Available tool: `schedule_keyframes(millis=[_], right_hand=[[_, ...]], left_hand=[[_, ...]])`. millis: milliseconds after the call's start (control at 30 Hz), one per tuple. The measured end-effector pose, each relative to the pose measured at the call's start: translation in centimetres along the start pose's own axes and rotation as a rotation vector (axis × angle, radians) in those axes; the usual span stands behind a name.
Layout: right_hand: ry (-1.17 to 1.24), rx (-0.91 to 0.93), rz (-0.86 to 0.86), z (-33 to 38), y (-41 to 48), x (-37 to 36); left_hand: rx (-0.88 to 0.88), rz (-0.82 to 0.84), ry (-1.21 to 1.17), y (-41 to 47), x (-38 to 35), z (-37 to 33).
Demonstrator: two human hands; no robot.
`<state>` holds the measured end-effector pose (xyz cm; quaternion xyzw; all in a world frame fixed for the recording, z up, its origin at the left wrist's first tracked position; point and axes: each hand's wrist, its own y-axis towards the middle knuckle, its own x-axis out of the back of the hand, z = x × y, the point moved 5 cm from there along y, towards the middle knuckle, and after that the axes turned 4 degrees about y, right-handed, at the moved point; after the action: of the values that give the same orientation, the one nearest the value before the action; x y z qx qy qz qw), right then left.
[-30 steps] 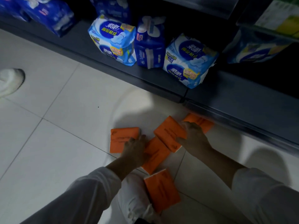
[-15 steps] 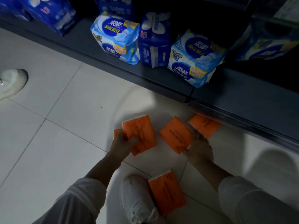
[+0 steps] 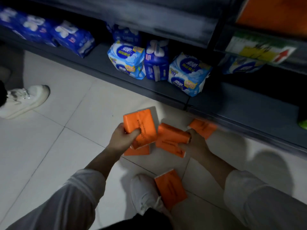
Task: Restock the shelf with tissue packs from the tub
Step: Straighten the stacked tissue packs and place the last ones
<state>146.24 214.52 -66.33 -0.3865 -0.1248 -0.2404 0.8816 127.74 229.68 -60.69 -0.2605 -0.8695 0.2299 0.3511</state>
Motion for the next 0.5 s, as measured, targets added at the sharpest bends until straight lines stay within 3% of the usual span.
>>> schedule_keyframes(millis=[200,500], right_hand=[[0.193,0.061,-0.024,3.6,-6.0,3.6],[0.467,0.324,-0.09,9.8,-17.1,13.4]], left_hand=[[-0.159,-0.106,-0.104,-6.1,3.6,-6.8],[-0.603,-0.355,-0.102,-17.5,7.1,-17.8]])
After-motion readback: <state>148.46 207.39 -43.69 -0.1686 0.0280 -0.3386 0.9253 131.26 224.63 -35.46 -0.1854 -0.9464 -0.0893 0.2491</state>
